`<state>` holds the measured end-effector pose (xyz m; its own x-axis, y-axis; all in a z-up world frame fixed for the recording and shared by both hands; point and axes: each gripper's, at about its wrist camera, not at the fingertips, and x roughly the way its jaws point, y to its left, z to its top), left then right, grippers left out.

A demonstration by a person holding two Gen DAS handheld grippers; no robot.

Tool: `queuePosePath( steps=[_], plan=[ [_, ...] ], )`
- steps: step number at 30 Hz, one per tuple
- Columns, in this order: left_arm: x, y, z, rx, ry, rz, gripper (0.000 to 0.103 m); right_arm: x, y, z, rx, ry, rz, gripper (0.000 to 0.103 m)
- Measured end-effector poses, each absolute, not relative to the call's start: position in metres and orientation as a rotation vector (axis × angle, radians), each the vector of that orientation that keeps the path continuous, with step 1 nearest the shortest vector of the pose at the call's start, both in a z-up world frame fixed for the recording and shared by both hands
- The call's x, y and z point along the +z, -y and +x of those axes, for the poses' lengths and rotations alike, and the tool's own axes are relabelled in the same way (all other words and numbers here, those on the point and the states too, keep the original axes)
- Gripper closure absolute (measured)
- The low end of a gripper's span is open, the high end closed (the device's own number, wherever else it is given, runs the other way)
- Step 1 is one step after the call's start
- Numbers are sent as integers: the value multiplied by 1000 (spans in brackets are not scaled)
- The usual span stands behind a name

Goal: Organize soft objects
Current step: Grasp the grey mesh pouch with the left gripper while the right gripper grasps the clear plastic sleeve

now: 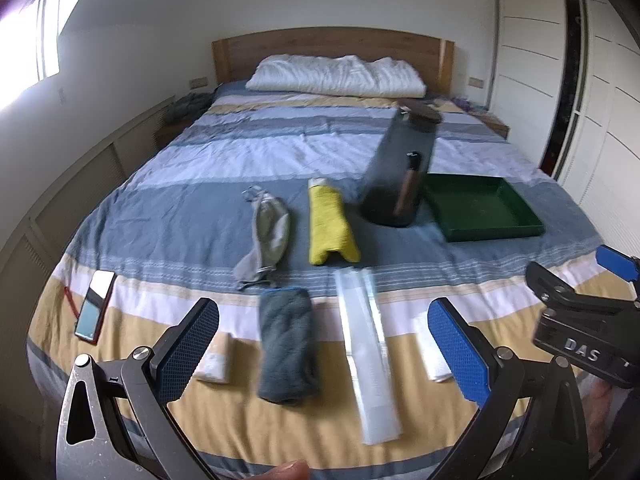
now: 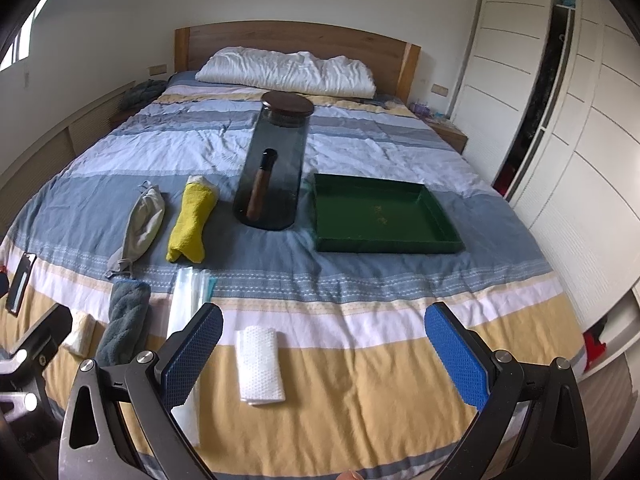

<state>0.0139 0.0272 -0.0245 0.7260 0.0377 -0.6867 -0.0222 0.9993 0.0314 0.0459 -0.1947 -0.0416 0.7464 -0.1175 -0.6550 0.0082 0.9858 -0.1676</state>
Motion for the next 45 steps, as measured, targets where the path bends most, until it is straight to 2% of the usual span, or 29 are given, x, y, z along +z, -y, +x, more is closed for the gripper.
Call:
queuePosePath(
  steps=[5,15,27,34,45],
  plan=[
    [-29,-74,39,143,-776,44,1,-61,180,56,14,-753,-178,0],
    [-56,-137,65,255,-811,17,1,-147,131,76,173,-902,-299,0],
    [-123,-107,79,137,-1004,10,1,-214,86,113,291,-995,-348,0],
    [-124,-113,104,169,-1000,17,1,-230,75,119,324,-1003,-344,0],
    [-128,-115,205,143,-1027,52,1,-248,65,124,365,-1014,-386,0]
  ],
)
